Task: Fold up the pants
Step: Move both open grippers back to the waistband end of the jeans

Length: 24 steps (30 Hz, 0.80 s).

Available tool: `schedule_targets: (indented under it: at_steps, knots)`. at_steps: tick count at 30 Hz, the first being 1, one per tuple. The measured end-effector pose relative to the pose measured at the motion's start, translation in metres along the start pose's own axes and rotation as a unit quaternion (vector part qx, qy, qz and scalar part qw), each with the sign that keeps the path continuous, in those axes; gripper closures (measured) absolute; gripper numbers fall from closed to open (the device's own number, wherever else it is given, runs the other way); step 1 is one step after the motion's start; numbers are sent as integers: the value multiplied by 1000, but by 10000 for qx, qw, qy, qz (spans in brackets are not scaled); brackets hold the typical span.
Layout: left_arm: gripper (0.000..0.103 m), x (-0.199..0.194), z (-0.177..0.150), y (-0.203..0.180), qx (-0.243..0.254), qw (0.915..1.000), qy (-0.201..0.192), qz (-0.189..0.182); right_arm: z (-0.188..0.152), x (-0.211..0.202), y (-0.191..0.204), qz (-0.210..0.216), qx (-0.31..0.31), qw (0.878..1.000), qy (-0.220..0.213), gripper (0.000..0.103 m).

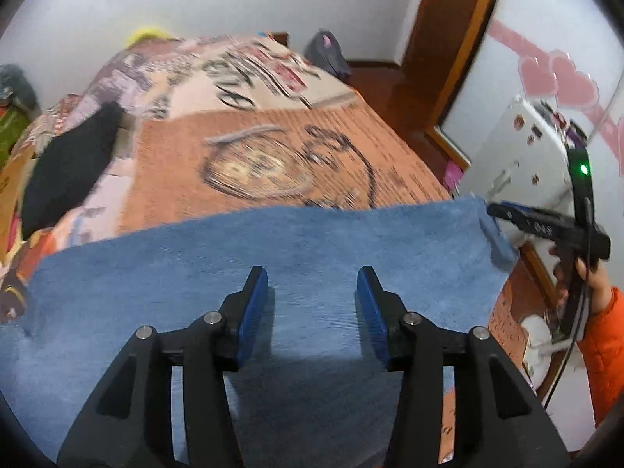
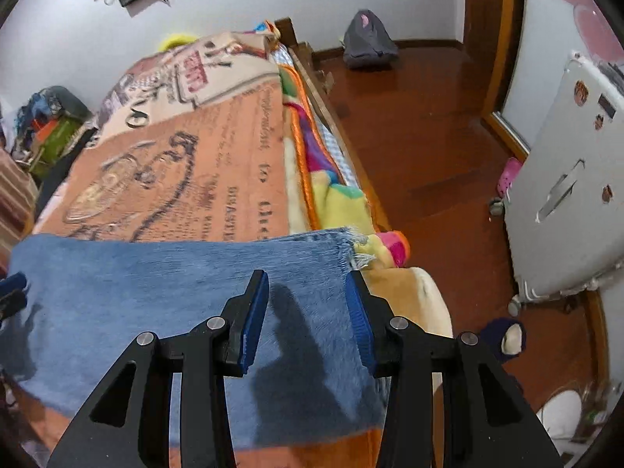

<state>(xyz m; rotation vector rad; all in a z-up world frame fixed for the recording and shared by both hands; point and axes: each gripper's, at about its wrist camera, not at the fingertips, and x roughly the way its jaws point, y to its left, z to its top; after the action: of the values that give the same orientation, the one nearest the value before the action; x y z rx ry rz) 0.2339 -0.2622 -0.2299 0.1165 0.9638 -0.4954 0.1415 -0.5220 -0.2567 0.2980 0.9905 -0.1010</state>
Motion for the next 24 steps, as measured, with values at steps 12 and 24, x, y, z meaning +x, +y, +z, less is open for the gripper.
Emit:
schedule_targets:
  at_steps: [12, 24]
  knots:
    - [53, -170, -20, 140, -864, 9805, -1373, 1109, 21, -57, 131, 815, -1185, 9874, -659, 64]
    - [48, -287, -104, 321, -1611, 9407, -1520, 2571, 17, -59, 311, 1616, -2415, 9533, -823, 58]
